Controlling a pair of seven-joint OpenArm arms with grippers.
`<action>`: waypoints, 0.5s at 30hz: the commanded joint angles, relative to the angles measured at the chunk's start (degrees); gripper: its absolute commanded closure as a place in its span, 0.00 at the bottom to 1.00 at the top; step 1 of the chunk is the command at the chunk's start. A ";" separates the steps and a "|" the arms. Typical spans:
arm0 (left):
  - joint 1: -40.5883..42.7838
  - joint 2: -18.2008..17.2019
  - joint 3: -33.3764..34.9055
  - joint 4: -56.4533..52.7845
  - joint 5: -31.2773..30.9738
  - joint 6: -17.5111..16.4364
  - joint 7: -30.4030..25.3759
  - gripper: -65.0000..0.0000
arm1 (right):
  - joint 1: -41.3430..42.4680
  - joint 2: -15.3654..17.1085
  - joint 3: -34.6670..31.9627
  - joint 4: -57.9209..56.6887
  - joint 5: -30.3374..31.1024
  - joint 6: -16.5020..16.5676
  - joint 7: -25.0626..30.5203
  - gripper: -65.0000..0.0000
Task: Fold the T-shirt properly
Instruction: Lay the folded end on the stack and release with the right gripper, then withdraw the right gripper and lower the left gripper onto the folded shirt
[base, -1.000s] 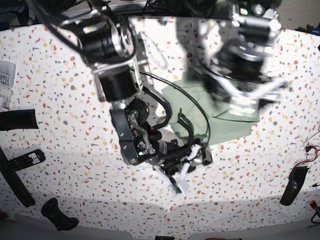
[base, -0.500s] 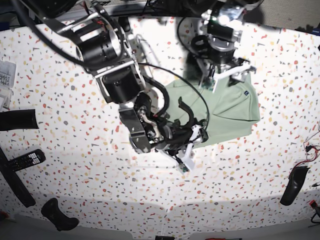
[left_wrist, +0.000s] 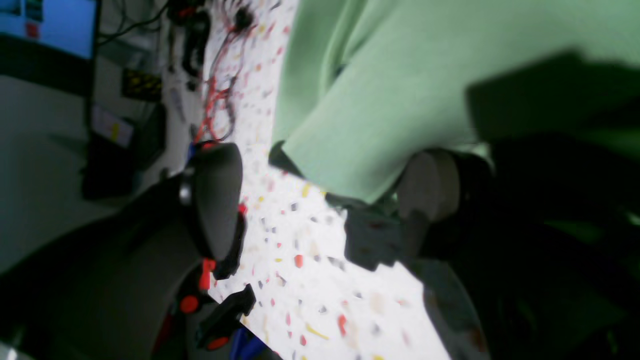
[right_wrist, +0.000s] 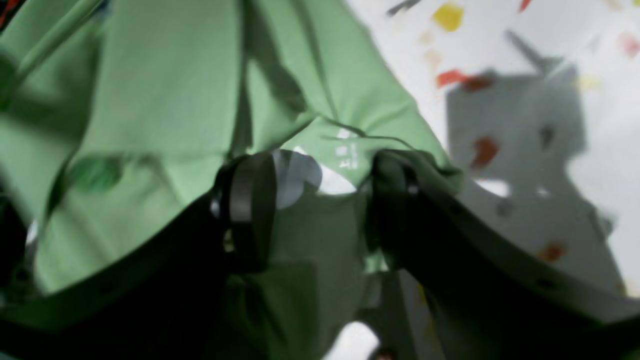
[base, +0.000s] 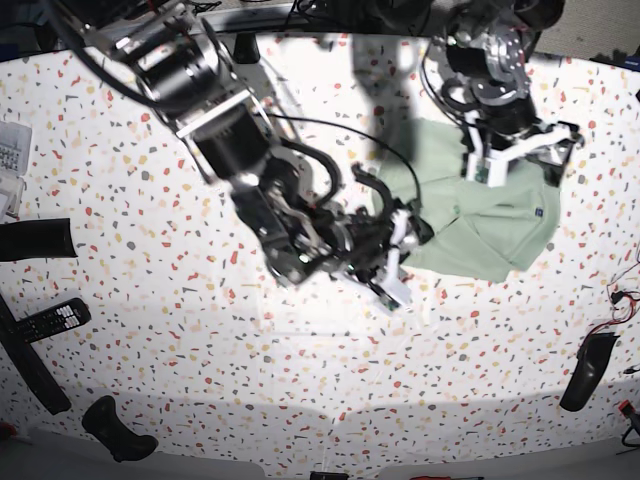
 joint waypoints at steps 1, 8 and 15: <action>-0.37 -0.48 -1.31 0.02 0.24 1.11 -1.57 0.32 | -0.83 1.18 -0.07 1.64 -0.98 0.32 -3.06 0.54; -1.14 -0.46 -4.00 -3.02 -3.85 0.50 -7.58 0.32 | -13.81 5.44 -0.07 18.18 2.58 0.32 -7.10 0.54; -4.09 0.07 -3.80 -3.02 -6.91 -0.79 -8.11 0.32 | -25.81 12.11 -0.04 35.30 2.51 0.32 -6.99 0.54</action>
